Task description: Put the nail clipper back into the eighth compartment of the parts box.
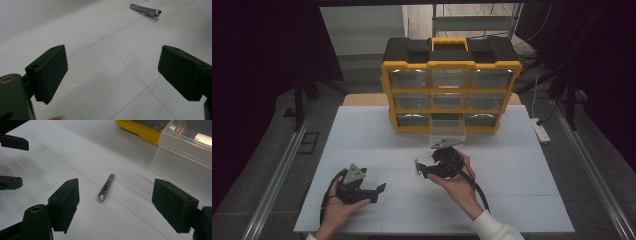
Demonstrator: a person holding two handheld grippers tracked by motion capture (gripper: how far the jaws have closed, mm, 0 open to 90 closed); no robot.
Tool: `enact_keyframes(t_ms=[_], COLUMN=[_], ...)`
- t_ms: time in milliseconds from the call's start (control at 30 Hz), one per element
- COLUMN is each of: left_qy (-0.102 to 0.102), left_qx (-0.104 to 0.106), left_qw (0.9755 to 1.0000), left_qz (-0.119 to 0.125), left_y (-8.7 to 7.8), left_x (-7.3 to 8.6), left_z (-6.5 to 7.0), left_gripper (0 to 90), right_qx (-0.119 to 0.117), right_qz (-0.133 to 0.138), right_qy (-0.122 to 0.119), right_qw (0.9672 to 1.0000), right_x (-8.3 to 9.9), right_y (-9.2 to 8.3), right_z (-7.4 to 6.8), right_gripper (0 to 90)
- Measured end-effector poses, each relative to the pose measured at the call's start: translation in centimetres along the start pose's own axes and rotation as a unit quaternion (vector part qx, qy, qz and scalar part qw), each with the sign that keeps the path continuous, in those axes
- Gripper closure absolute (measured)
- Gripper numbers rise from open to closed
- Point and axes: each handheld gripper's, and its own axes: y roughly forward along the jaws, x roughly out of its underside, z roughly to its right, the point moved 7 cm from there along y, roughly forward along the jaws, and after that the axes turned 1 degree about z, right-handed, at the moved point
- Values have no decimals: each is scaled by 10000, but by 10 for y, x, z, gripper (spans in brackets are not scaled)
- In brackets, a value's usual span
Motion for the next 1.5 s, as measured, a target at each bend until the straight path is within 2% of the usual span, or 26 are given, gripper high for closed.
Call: enact_keyframes(t_ms=[800, 1300, 1500], left_qy=[13, 35, 44], left_qx=[13, 29, 24], left_qw=[10000, 10000, 10000], left_qz=[-19, -22, -10], left_y=[0, 0, -1], left_x=[1, 1, 0], left_z=[0, 1, 2], left_gripper=[98, 99, 99], right_qx=[-124, -139, -120], right_qz=[-277, -255, -287], right_qy=[0, -61, -14], right_qw=[9995, 9996, 9995], right_x=[0, -5, -7], right_y=[29, 36, 43], right_z=[-8, -15, -15], right_gripper=[220, 222, 226])
